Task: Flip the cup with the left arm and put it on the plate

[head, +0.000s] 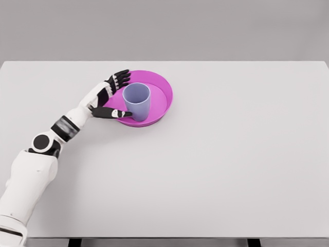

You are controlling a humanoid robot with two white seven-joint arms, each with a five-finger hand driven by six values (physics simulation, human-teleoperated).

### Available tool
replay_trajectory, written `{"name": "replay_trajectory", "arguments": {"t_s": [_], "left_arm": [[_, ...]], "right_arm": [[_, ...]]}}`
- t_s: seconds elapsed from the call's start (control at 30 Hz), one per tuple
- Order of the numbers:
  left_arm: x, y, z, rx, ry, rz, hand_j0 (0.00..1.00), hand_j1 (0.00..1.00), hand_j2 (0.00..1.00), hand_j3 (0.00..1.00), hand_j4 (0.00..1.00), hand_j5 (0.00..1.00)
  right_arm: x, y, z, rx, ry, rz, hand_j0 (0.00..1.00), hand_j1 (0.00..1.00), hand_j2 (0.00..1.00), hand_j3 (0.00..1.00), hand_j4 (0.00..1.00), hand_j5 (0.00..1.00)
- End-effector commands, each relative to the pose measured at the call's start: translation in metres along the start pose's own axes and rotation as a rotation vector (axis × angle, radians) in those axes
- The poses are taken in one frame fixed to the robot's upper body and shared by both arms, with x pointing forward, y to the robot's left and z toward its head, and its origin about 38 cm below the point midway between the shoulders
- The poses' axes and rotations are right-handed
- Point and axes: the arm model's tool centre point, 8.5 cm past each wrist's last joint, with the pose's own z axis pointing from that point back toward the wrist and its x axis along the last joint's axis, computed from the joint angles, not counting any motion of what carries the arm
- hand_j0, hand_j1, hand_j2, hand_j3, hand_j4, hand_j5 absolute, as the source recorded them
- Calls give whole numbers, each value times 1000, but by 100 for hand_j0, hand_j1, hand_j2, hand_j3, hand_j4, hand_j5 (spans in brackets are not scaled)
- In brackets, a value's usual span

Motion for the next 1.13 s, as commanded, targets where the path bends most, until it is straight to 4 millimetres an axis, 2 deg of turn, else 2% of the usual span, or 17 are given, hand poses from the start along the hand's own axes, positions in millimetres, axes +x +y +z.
{"name": "replay_trajectory", "arguments": {"t_s": [0.0, 0.3, 0.4, 0.5, 0.53, 0.63, 0.7, 0.8, 0.93, 1.1], "left_arm": [[1, 5, 5, 7, 1, -6, 100, 100, 100, 100, 100, 100], [1, 20, 23, 30, 2, -46, 100, 100, 100, 100, 100, 100], [5, 34, 35, 42, 12, -79, 100, 100, 100, 100, 100, 100], [13, 56, 54, 71, 13, -131, 100, 100, 100, 100, 100, 100], [23, 59, 53, 60, -4, -155, 100, 100, 100, 100, 100, 100], [52, 64, 69, 4, -37, -246, 100, 100, 100, 100, 100, 100], [55, 78, 89, 41, -22, -265, 100, 100, 100, 100, 100, 100], [58, 88, 115, 40, 26, -300, 100, 100, 100, 100, 100, 100], [50, 82, 125, 32, 50, -288, 100, 100, 100, 100, 100, 100], [49, 82, 127, 32, 55, -289, 100, 100, 100, 100, 100, 100]], "right_arm": [[0, 0, 0, 0, 0, 1, 100, 100, 100, 100, 100, 100], [0, 0, 0, 0, 0, 1, 100, 100, 100, 100, 100, 100], [0, 0, 0, 0, 0, 1, 100, 100, 100, 100, 100, 100], [0, 0, 0, 0, 0, 1, 100, 100, 100, 100, 100, 100], [0, 0, 0, 0, 0, 0, 100, 100, 100, 100, 100, 100], [0, 0, 0, 0, 0, 1, 100, 100, 100, 100, 100, 100], [0, 0, 0, 0, 0, 0, 100, 100, 100, 100, 100, 100], [0, 0, 0, 0, 0, 1, 100, 100, 100, 100, 100, 100], [0, 0, 0, 0, 0, 0, 100, 100, 100, 100, 100, 100], [0, 0, 0, 0, 0, 0, 100, 100, 100, 100, 100, 100]]}}
